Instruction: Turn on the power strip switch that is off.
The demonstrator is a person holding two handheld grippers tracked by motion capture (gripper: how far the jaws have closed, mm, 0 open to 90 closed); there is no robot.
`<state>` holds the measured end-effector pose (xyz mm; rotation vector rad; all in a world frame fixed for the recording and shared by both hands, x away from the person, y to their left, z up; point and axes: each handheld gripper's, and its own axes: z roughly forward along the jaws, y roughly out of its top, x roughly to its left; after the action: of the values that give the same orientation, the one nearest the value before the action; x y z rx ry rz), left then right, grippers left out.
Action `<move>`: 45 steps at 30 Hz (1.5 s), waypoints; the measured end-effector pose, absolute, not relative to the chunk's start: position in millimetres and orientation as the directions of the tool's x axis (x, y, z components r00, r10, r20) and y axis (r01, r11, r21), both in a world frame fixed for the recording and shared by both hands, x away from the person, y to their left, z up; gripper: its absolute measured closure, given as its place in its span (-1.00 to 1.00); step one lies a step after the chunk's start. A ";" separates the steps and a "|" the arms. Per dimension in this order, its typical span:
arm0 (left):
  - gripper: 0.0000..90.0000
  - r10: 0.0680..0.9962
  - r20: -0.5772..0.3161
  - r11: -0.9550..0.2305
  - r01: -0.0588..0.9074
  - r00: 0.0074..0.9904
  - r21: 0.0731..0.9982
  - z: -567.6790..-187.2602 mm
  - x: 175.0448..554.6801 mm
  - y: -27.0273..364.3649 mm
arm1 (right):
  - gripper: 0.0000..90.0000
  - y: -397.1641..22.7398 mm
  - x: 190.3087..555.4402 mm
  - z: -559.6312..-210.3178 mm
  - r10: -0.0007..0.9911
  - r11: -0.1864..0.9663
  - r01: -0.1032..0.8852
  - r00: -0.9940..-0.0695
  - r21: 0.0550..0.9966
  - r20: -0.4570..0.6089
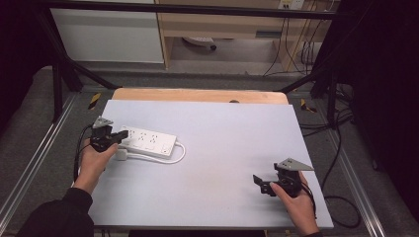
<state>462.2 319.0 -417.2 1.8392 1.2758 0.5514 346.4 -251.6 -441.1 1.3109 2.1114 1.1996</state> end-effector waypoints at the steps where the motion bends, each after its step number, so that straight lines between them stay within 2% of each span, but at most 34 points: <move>1: 1.00 0.915 -0.094 -0.156 0.560 0.392 0.814 -418.0 461.5 319.4 | -0.90 -251.5 346.3 -441.0 0.863 0.199 0.539 -0.492 0.819 0.114; 45: 1.00 0.903 -0.084 -0.191 0.569 0.422 0.800 -434.2 454.3 315.5 | -0.89 -251.6 346.4 -440.3 0.863 0.197 0.535 -0.493 0.822 0.114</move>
<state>454.3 315.5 -434.2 1.8803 1.2536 0.5300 346.4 -251.6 -440.3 1.3092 2.1054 1.2063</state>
